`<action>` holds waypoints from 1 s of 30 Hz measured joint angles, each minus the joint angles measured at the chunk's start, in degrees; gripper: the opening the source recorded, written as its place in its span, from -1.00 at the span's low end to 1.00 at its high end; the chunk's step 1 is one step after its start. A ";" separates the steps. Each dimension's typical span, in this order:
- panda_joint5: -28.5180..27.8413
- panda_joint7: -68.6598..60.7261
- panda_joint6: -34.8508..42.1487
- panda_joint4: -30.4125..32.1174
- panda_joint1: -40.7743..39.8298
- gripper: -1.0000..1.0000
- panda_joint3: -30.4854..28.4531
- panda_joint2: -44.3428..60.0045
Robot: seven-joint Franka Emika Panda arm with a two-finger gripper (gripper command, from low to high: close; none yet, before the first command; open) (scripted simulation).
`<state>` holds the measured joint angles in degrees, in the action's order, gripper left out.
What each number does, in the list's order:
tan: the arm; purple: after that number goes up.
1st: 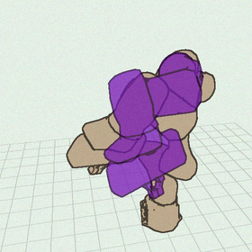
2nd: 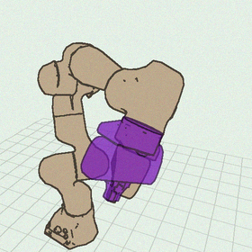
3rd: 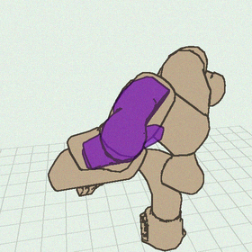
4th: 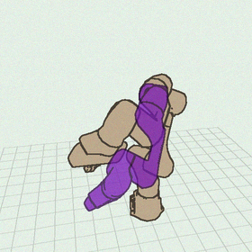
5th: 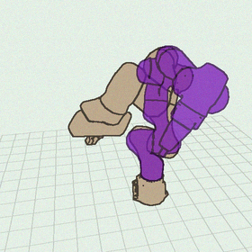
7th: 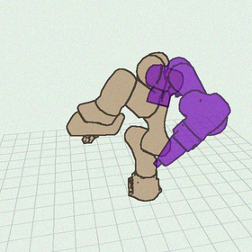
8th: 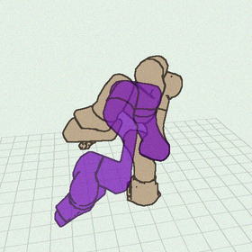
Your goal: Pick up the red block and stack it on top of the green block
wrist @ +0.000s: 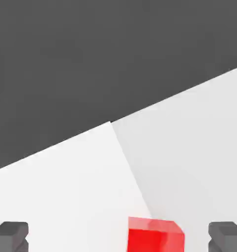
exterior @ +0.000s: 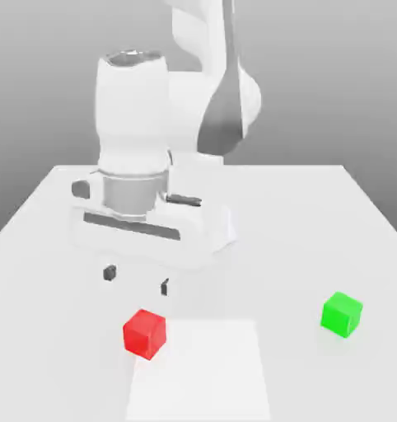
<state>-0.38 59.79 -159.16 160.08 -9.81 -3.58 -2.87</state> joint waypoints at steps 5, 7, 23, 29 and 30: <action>2.18 -0.97 -8.49 -0.01 -0.43 0.00 0.72 10.41; 2.98 -1.55 -12.03 -0.57 -1.12 0.00 1.60 14.55; 0.58 2.67 -1.29 0.97 -1.91 -1.00 2.89 2.22; 2.04 16.27 1.99 -0.17 12.13 -1.00 11.35 -0.03; 2.28 18.67 2.47 -0.38 14.15 -1.00 12.51 -0.31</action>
<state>1.90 78.46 -156.69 159.70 4.33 8.92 -3.19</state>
